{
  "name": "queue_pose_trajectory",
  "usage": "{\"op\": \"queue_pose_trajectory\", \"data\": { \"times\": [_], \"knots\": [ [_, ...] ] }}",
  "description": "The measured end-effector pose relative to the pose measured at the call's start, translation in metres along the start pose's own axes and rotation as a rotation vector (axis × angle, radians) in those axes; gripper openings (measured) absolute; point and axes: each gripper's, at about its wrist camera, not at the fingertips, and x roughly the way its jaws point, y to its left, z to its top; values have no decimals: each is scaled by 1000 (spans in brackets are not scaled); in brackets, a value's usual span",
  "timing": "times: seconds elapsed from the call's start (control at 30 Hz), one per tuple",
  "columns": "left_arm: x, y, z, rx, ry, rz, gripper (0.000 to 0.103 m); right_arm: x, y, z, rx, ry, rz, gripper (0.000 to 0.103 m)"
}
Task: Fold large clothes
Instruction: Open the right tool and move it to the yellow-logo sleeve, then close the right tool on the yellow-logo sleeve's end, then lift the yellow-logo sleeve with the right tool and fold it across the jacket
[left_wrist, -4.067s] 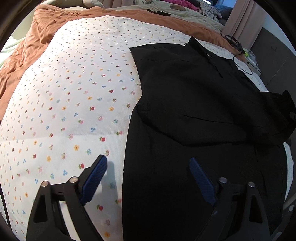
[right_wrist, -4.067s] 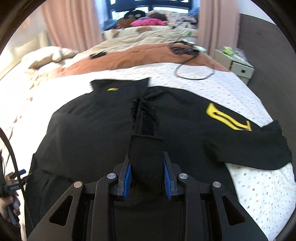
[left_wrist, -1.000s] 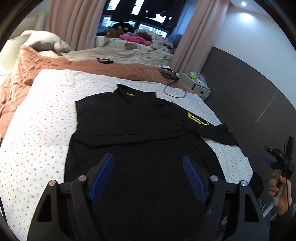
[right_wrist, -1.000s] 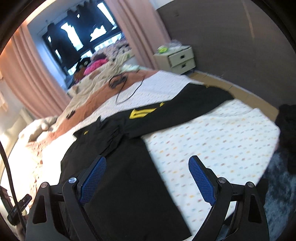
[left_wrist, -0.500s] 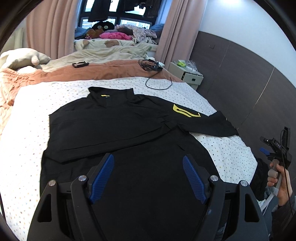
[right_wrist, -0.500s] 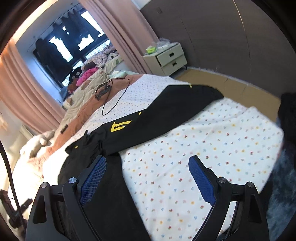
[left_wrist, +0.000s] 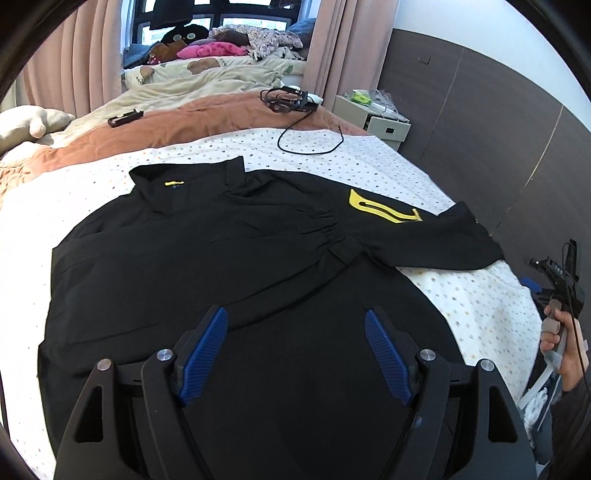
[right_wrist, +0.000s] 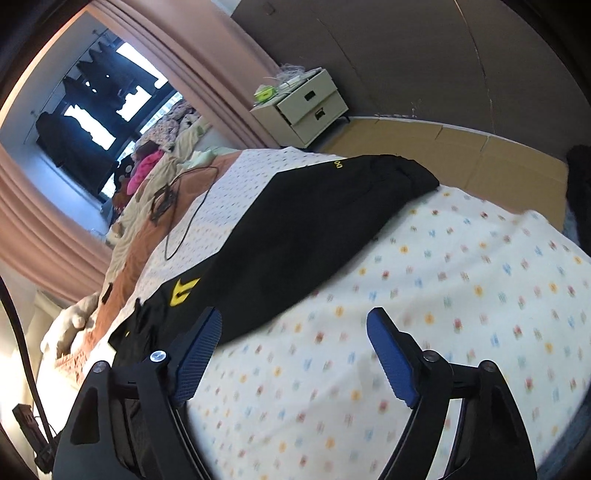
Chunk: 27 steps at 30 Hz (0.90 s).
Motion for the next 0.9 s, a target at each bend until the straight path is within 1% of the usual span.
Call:
{"op": "queue_pose_trajectory", "data": {
  "times": [0.1,0.2,0.3,0.37,0.47,0.5,0.53,0.57,0.6,0.63,0.67,0.73,0.9],
  "knots": [
    [27,4,4,1,31,11,78,29,-4,13,2,7,-10,78],
    [53,7,8,10,60,40,78,60,-10,26,23,23,-11,71],
    [75,11,11,7,73,59,78,83,-14,29,44,40,-28,68],
    [88,14,12,0,88,63,78,99,-18,30,56,53,-37,64],
    [106,17,13,-4,106,74,78,107,-21,33,65,22,-25,59],
    [111,17,12,-5,112,75,78,109,-21,35,63,9,-34,49],
    [115,18,11,-6,116,75,78,110,-20,36,58,1,-64,34],
    [118,19,10,-6,119,74,78,112,-20,38,58,0,-85,27],
    [121,20,9,-8,123,72,78,115,-20,39,59,2,-93,18],
    [122,22,6,-11,129,70,78,116,-19,42,61,4,-84,13],
    [123,23,5,-13,135,67,78,115,-17,42,60,3,-80,11],
    [122,28,2,-15,149,68,78,108,-9,43,42,-16,-81,5],
    [96,45,1,-31,134,73,78,79,30,51,-38,-70,-64,0]
  ]
}}
